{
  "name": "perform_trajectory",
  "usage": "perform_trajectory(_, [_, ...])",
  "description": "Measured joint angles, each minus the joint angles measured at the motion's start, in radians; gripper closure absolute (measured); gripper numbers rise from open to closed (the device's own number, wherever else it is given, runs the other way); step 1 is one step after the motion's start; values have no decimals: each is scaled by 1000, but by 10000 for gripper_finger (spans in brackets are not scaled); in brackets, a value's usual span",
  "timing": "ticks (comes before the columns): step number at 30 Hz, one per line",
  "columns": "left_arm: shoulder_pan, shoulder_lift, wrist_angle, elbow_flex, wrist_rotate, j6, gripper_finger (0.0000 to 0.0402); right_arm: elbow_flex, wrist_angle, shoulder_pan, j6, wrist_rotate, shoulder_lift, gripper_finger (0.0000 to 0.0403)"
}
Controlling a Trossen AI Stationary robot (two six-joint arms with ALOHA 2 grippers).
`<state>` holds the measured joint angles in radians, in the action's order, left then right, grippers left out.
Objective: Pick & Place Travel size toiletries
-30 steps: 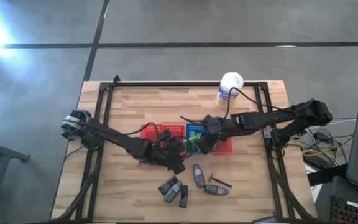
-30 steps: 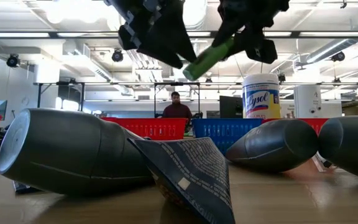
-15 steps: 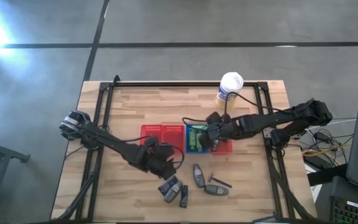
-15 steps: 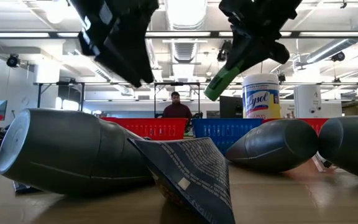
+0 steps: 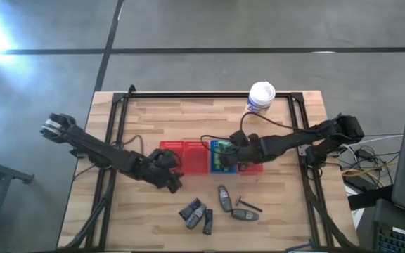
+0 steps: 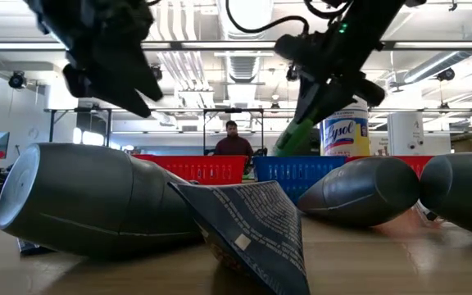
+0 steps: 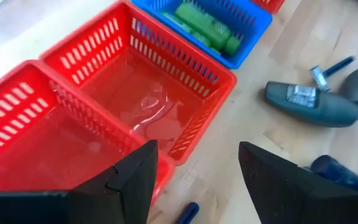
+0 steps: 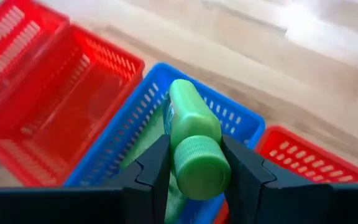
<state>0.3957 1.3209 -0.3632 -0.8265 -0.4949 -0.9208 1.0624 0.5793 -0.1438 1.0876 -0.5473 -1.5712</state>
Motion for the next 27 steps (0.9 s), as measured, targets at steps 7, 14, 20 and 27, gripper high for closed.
perform_trajectory(7, [-23,-182,41,148,-4,15,172,33,20,0,70,-54,-71,294])
perform_trajectory(14, [-61,-283,47,215,9,114,172,68,24,-2,157,-28,-136,293])
perform_trajectory(20, [-113,-326,52,233,65,196,172,106,28,-5,207,5,-159,277])
perform_trajectory(27, [-148,-327,63,245,74,211,172,111,58,-7,188,102,-159,226])
